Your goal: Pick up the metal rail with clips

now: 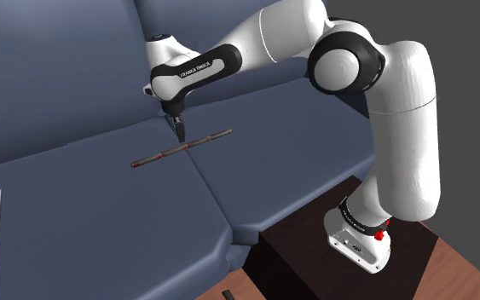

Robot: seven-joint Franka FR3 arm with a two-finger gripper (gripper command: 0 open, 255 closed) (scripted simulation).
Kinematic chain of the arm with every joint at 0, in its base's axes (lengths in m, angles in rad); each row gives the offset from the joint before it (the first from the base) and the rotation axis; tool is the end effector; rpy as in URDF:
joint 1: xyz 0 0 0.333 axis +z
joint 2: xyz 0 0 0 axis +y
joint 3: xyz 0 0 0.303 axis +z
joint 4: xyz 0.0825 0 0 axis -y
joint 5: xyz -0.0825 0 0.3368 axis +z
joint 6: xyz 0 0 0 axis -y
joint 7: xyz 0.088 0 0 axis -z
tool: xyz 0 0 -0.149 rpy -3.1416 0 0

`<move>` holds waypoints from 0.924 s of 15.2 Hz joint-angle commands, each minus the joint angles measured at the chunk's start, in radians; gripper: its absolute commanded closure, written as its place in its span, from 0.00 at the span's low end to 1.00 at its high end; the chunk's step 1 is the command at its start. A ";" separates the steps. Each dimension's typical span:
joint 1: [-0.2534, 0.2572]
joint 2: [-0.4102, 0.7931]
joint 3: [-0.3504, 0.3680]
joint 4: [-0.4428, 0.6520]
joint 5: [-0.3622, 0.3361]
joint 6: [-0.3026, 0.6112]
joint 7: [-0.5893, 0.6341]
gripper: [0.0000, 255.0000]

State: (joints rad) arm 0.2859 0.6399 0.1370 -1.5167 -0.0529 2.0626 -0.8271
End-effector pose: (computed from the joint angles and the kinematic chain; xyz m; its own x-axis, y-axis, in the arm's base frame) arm 0.5967 0.2512 0.2556 0.3102 0.9502 -0.0318 0.9459 -0.3118 -0.0898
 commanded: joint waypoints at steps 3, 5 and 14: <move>0.046 0.141 0.023 0.163 -0.030 -0.026 -0.055 0.00; 0.060 0.180 0.029 0.212 -0.038 -0.037 -0.072 0.00; 0.063 0.239 0.023 0.209 -0.045 0.025 -0.071 0.00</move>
State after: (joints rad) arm 0.3487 0.8772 0.1599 -1.3085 -0.0972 2.0857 -0.8985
